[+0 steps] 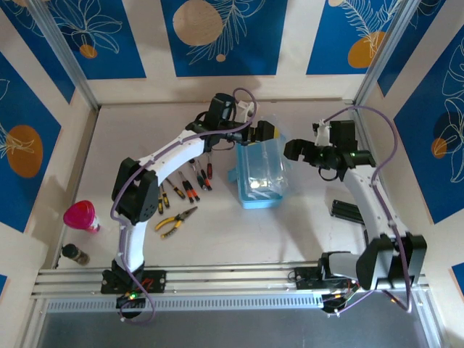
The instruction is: Pack the tool kit
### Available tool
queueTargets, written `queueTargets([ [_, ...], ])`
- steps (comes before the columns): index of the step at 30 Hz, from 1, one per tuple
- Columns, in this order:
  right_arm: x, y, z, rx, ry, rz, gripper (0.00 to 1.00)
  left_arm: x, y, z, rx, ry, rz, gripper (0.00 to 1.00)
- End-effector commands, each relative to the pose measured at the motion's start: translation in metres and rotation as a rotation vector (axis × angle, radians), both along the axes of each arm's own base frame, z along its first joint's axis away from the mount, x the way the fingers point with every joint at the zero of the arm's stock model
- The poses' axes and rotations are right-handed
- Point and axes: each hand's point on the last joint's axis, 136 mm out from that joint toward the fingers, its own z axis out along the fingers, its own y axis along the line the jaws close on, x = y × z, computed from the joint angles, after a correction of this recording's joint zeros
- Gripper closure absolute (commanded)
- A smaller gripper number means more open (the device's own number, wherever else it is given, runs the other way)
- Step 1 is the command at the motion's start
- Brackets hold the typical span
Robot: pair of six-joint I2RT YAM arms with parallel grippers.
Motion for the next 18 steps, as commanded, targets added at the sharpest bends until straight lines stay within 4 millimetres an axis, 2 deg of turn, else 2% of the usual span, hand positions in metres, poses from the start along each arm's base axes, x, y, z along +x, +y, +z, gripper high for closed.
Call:
queueTargets([
  [1,-0.024,-0.005,0.009,-0.134,-0.038,0.02,0.01,-0.001,-0.011,0.024,-0.054,-0.045,-0.035,0.0],
  [4,-0.041,0.008,0.016,-0.185,-0.098,0.07,0.01,0.001,-0.015,0.02,-0.054,-0.037,-0.041,0.0],
  [8,-0.054,0.021,0.015,-0.281,-0.132,0.108,0.01,0.0,-0.02,0.015,-0.055,-0.027,-0.046,0.0],
  [12,-0.053,0.017,0.014,-0.414,-0.172,0.068,0.01,-0.001,-0.022,0.012,-0.056,-0.022,-0.051,0.0],
  [18,-0.058,0.043,0.014,-0.39,-0.197,0.166,0.01,-0.001,-0.024,0.014,-0.059,-0.024,-0.049,0.0],
])
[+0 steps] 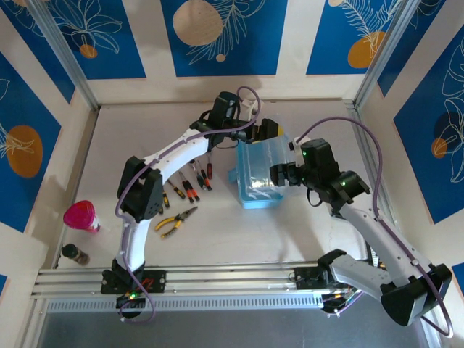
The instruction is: Pack the tool kit
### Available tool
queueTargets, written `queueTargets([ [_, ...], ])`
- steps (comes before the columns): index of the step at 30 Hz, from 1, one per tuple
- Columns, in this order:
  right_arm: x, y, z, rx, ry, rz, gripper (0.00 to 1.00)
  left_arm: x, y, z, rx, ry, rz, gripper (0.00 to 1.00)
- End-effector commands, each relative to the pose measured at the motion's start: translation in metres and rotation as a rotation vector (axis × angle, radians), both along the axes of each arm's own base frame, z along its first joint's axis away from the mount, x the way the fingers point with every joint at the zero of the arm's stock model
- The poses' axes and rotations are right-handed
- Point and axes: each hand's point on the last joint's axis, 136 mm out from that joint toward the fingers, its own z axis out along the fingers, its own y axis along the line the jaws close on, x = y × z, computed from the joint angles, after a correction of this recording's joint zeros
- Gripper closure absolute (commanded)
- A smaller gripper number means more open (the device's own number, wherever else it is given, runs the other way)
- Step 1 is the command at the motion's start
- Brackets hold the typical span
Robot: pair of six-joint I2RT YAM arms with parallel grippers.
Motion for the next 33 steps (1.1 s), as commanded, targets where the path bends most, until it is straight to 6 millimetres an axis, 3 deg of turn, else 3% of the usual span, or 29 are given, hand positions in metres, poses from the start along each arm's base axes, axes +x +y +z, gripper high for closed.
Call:
queueTargets([
  [1,-0.001,0.006,0.0,-0.027,-0.015,0.029,0.01,-0.005,-0.011,0.015,-0.041,-0.023,-0.035,0.0],
  [5,-0.009,0.022,-0.002,0.009,-0.009,0.097,0.01,-0.004,-0.012,0.018,-0.04,-0.027,-0.036,0.0],
  [10,-0.008,0.026,-0.011,-0.009,0.016,0.094,0.01,-0.004,-0.014,0.022,-0.041,-0.035,-0.039,0.0],
  [15,0.005,0.014,-0.026,-0.093,0.041,-0.005,0.0,-0.004,-0.012,0.019,0.0,-0.043,-0.035,0.0],
  [21,0.014,0.002,-0.023,-0.13,0.019,-0.084,0.08,-0.005,0.0,0.019,0.056,-0.075,-0.024,0.0],
  [25,0.012,0.001,-0.016,-0.088,0.004,-0.08,0.15,0.014,0.035,0.038,0.087,-0.089,0.046,0.0],
  [29,0.011,-0.002,-0.013,-0.071,-0.001,-0.085,0.17,0.032,0.093,0.046,0.232,-0.141,0.162,0.0],
  [31,0.011,-0.004,-0.014,-0.066,0.003,-0.091,0.18,0.03,0.117,0.028,0.331,-0.126,0.199,0.0],
  [33,0.01,-0.006,-0.013,-0.056,0.004,-0.101,0.18,0.022,0.139,-0.007,0.464,-0.099,0.224,0.0],
])
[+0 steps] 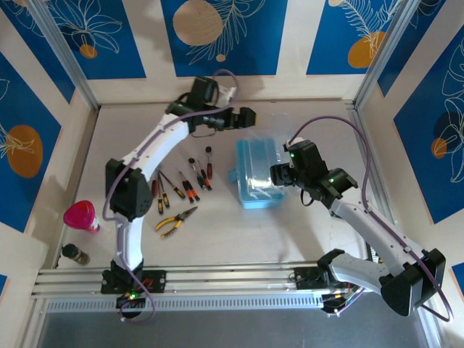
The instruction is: Pack the tool kit
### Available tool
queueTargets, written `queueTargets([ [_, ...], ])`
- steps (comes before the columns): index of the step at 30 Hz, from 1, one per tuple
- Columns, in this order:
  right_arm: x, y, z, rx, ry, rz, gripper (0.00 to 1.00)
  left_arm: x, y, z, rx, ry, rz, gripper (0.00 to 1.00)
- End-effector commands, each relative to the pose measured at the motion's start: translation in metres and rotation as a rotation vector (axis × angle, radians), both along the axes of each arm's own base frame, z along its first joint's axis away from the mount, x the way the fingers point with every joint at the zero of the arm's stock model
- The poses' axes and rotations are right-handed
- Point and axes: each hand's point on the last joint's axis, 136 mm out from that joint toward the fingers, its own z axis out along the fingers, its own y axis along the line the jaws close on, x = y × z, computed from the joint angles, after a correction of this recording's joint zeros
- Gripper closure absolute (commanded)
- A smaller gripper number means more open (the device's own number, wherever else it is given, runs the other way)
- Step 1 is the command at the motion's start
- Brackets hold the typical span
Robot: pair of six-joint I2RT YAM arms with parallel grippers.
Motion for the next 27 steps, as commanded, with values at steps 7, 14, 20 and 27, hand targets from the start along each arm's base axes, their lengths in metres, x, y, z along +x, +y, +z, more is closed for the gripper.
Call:
queueTargets([
  [7,-0.001,-0.004,0.006,0.082,-0.007,-0.026,0.18,-0.06,0.081,-0.134,0.41,0.168,0.103,0.0],
  [14,-0.002,-0.005,0.002,0.161,0.005,-0.035,0.19,-0.064,0.062,-0.159,0.398,0.196,0.067,0.0],
  [20,-0.004,-0.008,-0.007,0.195,0.027,-0.045,0.2,-0.065,0.04,-0.168,0.358,0.213,0.034,0.0],
  [27,-0.005,-0.01,-0.011,0.248,0.039,-0.049,0.2,-0.07,0.031,-0.185,0.363,0.246,0.014,0.0],
])
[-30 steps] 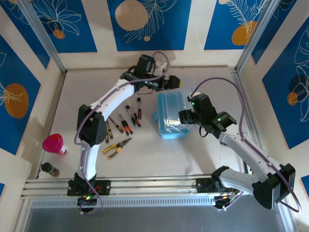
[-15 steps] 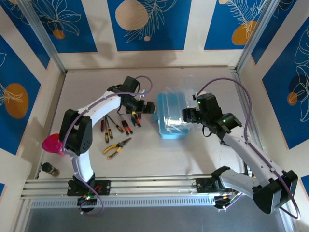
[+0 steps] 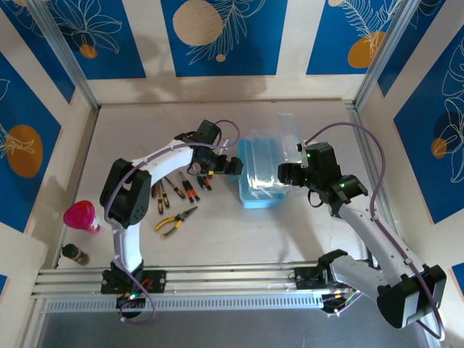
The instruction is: Pack the tool kit
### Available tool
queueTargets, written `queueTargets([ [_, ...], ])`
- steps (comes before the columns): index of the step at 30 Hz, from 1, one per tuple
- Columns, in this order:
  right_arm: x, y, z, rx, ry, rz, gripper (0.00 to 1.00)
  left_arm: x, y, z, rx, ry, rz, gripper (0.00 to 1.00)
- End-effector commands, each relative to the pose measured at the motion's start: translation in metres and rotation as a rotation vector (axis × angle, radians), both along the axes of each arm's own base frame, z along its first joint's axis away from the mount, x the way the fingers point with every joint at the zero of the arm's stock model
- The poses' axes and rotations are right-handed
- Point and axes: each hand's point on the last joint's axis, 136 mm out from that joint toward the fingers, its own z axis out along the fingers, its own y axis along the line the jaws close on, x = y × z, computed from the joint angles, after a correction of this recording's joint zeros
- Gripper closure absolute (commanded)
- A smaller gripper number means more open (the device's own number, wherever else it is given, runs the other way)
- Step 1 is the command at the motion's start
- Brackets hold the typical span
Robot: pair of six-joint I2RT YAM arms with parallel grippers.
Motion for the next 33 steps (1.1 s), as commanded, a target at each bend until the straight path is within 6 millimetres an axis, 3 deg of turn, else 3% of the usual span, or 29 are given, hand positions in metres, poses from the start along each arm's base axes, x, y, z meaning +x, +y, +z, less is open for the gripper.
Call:
queueTargets([
  [1,-0.004,0.007,-0.002,0.061,0.014,0.021,0.21,0.001,-0.011,-0.005,-0.021,0.017,-0.01,0.0],
  [8,-0.005,-0.003,-0.002,0.06,0.011,-0.002,0.21,-0.004,-0.01,-0.019,0.002,0.046,-0.012,0.0],
  [23,-0.004,-0.057,-0.012,0.087,0.074,-0.197,0.18,-0.004,-0.011,-0.027,0.009,0.067,-0.017,0.0],
  [33,-0.005,-0.071,-0.01,0.082,0.105,-0.253,0.14,-0.004,-0.011,-0.028,0.015,0.073,-0.018,0.0],
])
